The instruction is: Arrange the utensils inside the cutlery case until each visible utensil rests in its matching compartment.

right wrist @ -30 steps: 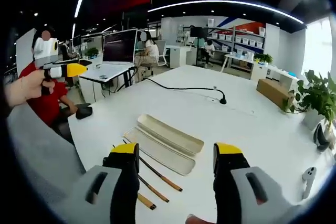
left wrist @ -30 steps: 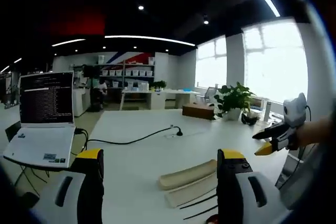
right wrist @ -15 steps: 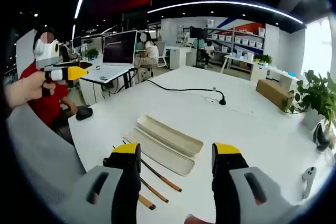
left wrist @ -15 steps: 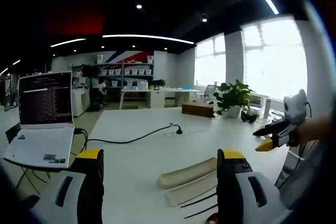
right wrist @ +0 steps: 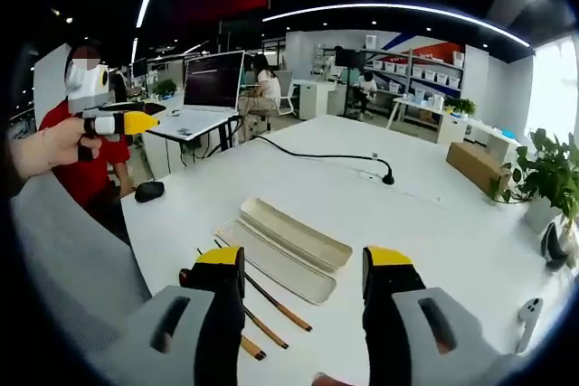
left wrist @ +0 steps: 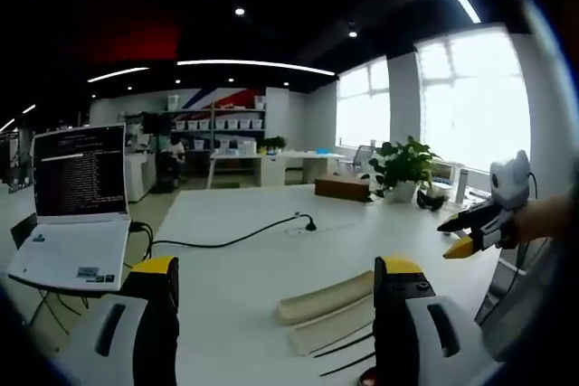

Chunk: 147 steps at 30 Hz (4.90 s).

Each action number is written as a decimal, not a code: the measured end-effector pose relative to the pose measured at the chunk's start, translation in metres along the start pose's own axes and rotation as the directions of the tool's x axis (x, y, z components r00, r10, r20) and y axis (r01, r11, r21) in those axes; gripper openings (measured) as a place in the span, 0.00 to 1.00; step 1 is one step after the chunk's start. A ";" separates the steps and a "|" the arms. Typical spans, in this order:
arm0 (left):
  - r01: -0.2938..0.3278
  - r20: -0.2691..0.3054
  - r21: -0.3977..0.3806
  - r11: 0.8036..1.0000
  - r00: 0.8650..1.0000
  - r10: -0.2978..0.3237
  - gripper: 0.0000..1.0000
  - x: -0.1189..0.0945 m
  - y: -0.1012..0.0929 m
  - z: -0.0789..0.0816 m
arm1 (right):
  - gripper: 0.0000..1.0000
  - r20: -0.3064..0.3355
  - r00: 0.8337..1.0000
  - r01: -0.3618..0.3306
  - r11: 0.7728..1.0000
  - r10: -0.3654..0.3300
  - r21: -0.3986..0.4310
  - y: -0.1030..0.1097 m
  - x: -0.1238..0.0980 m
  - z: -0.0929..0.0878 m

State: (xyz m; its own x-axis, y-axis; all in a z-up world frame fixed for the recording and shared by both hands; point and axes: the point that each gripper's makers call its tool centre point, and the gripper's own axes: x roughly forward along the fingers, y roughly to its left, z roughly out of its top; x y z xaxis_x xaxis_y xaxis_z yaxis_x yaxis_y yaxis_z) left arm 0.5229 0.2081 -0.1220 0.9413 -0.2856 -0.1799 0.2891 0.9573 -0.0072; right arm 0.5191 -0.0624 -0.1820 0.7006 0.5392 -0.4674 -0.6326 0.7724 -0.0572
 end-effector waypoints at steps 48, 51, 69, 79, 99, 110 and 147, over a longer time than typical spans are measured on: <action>0.111 -0.119 0.195 0.975 0.989 -0.088 0.91 0.008 -0.030 -0.019 | 0.22 -0.573 0.716 -0.608 0.760 0.398 -0.231 0.058 0.087 -0.107; 0.107 -0.113 0.188 0.976 0.990 -0.087 0.91 0.008 -0.029 -0.017 | 0.20 -0.591 0.701 -0.623 0.746 0.399 -0.235 0.060 0.091 -0.112; 0.112 -0.114 0.184 0.977 0.989 -0.092 0.91 0.008 -0.030 -0.016 | 0.16 -0.665 0.639 -0.684 0.681 0.387 -0.261 0.077 0.114 -0.122; 0.109 -0.116 0.187 0.976 0.989 -0.088 0.91 0.008 -0.028 -0.017 | 0.15 -0.690 0.623 -0.699 0.658 0.368 -0.280 0.082 0.123 -0.127; 0.101 -0.120 0.196 0.975 0.990 -0.079 0.90 0.007 -0.025 -0.018 | 0.13 -0.763 0.581 -0.712 0.631 0.284 -0.308 0.080 0.130 -0.132; 0.088 -0.110 0.193 0.977 0.992 -0.068 0.89 0.006 -0.022 -0.016 | 0.11 -0.783 0.572 -0.697 0.649 0.245 -0.305 0.081 0.133 -0.131; 0.092 -0.122 0.208 0.974 0.990 -0.067 0.88 0.006 -0.022 -0.019 | 0.00 -0.798 0.564 -0.713 0.612 0.210 -0.343 0.085 0.136 -0.128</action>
State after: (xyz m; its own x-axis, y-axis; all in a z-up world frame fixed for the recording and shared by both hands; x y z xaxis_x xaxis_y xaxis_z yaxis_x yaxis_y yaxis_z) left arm 0.5187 0.1860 -0.1414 0.8913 -0.3417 -0.2979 0.4041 0.8967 0.1807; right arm 0.5180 0.0336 -0.3633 -0.0012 0.1987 -0.9801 -0.9996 -0.0272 -0.0043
